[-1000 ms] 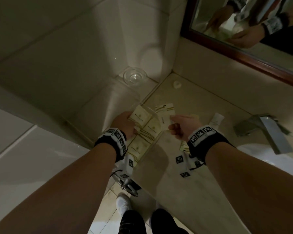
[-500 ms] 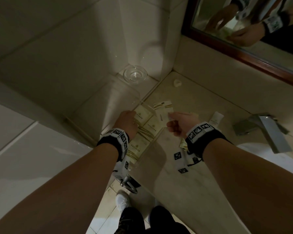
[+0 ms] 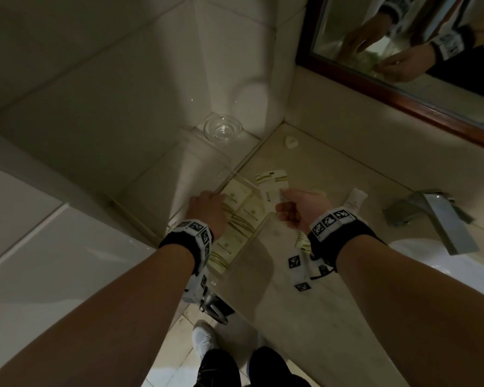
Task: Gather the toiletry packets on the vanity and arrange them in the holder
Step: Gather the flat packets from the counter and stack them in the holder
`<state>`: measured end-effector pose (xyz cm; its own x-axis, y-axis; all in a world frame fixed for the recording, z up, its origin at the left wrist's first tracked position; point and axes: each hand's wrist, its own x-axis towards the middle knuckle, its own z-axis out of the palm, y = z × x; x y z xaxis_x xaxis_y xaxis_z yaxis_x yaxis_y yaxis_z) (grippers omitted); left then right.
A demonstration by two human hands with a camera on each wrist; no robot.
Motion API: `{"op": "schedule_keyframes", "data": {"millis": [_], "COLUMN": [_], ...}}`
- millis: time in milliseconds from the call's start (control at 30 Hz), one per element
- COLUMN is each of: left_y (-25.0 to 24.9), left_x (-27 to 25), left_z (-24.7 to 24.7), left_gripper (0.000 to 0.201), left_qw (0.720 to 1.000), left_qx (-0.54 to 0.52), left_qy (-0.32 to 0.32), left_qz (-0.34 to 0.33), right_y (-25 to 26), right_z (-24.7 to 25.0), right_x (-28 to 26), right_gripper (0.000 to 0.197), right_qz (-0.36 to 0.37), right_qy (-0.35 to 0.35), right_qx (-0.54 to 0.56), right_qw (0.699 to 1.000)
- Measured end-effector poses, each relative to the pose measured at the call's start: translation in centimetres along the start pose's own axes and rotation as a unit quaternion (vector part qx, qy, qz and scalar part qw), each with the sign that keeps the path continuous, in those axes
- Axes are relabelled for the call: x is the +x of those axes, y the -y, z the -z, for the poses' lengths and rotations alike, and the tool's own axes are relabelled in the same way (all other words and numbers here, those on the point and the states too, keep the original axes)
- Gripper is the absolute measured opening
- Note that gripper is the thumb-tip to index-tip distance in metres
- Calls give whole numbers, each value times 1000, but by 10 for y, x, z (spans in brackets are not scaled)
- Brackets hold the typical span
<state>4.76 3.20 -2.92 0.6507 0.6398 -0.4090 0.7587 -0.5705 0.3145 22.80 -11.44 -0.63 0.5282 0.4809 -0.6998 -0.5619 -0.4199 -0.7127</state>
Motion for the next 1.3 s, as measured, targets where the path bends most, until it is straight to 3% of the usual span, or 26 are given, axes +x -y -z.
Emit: {"op": "schedule_keyframes", "data": {"millis": [100, 167, 200, 300, 367, 433, 533, 667, 800, 900, 967, 1033, 1133, 1300], "left_y": [3, 3, 0, -6, -8, -3, 13, 38, 48, 54, 59, 59, 56, 60], "left_x": [-10, -14, -17, -29, -39, -46, -49, -60, -69, -70, -71, -75, -81, -89], "left_z": [19, 31, 37, 48, 52, 52, 46, 37, 30, 23, 16, 12, 6, -2], "left_gripper": [38, 43, 45, 51, 49, 37, 27, 16, 7, 12, 25, 27, 5, 22], "left_qw": [994, 959, 923, 779, 729, 730, 754, 816, 843, 843, 833, 819, 793, 771], "left_qx": [-111, -274, -370, -600, -656, -659, -634, -555, -512, -509, -518, -530, -548, -546], "left_qy": [-2, 7, 14, 23, 18, 18, 17, 20, 37, 32, 21, 9, 27, 80], "left_qz": [22, 75, 107, 183, 194, 182, 170, 160, 161, 171, 193, 219, 264, 318], "right_y": [6, 11, 12, 15, 12, 8, 1, -5, -10, -13, -15, -17, -22, -31], "right_z": [-12, -22, -27, -47, -61, -72, -81, -93, -97, -102, -108, -113, -121, -132], "right_x": [-7, -13, -16, -25, -29, -33, -35, -26, -18, -16, -14, -10, -3, 8], "right_gripper": [18, 18, 19, 28, 33, 37, 40, 36, 30, 12, 4, 7, 15, 18], "right_qz": [20, 38, 46, 49, 39, 29, 11, 21, 28, 32, 37, 42, 45, 55], "right_qy": [26, 61, 88, 159, 188, 212, 219, 125, 118, 130, 113, 95, 75, 56], "right_qx": [36, 48, 40, -20, -61, -90, -84, -52, -178, -271, -287, -288, -289, -330], "right_qw": [999, 996, 994, 986, 980, 973, 972, 991, 977, 953, 951, 952, 953, 941]}}
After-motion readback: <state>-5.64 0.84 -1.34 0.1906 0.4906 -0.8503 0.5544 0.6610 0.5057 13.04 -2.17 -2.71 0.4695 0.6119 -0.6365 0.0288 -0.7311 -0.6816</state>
